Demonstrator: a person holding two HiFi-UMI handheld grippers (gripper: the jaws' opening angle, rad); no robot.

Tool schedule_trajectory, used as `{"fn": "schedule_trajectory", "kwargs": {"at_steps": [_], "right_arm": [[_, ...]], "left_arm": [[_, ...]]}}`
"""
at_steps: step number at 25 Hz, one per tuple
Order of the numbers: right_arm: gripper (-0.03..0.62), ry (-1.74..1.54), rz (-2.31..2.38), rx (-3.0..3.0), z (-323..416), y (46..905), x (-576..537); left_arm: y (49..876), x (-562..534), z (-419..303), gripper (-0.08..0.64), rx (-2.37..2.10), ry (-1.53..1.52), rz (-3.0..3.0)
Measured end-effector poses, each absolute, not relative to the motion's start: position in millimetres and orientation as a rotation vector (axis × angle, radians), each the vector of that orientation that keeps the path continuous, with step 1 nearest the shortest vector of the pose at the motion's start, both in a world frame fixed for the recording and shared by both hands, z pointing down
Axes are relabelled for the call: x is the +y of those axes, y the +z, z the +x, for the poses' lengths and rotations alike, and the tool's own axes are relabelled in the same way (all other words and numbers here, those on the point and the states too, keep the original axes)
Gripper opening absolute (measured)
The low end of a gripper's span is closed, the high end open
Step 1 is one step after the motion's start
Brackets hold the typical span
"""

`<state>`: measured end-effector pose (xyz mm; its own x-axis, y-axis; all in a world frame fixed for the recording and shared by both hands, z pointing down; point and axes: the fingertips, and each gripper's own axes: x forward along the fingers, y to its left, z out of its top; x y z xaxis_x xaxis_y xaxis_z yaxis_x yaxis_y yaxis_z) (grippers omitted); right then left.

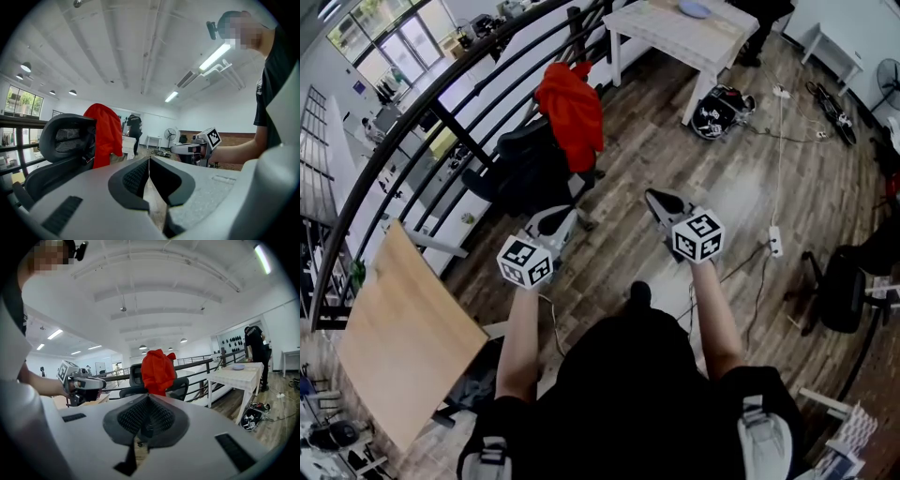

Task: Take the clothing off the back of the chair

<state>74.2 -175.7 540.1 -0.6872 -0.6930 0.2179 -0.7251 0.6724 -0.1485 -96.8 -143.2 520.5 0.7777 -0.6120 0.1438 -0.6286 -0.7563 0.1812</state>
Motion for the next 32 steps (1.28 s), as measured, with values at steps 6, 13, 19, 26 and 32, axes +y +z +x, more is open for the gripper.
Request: {"fn": "schedule_trajectory", "kwargs": {"at_steps": [6,13,19,26,32], "right_arm": [[-0.002,0.317,1.061,-2.766,74.0,537.6,-210.2],[-0.002,0.305,0.934,-2.805,71.2,542.3,-239.4],[-0.002,0.313,0.841,-2.824,71.4,549.8,-249.8],[-0.002,0.3,0.766,-2.829,81.6,557.5,-261.2],[-0.002,0.293,0.765,-2.825,93.1,557.3,-266.1]], "left_arm": [[518.1,-165.5,-94.0,0.003,-1.07,0.091,2.713],[519.0,-179.8,-93.3,0.003,-1.189,0.095,2.661],[522.1,-181.3,-87.7,0.003,-1.265,0.105,2.62],[523.6,-190.2,-72.6,0.003,-1.322,0.088,2.595],[528.7,-192.1,-56.2,0.003,-1.308,0.097,2.601]]}}
